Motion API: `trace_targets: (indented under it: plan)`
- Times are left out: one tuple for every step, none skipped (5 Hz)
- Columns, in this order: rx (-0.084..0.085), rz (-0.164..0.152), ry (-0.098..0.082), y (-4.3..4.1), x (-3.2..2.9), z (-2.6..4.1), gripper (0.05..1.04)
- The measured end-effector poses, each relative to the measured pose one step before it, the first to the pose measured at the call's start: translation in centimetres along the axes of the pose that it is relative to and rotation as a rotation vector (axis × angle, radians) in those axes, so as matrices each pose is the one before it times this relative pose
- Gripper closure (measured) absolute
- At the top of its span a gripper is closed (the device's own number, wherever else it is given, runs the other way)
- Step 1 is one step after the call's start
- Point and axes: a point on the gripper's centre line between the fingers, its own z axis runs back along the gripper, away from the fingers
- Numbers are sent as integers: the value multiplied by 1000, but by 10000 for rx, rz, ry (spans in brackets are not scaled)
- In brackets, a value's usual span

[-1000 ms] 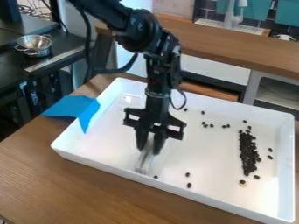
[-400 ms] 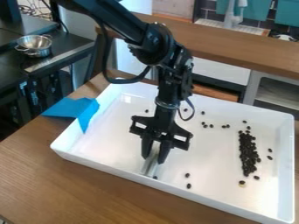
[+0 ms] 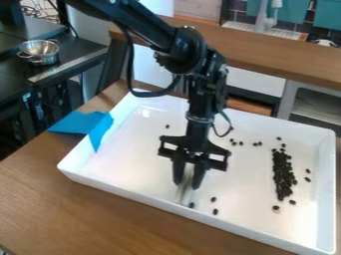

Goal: Sweep into pile

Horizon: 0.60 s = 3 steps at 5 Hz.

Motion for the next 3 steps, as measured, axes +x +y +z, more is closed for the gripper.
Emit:
trace_targets:
  plan:
    - [-215,22,304,-1019,-534,77,745]
    - [-164,183,93,-840,-105,-203,745]
    - [-94,141,-77,-906,230,-154,745]
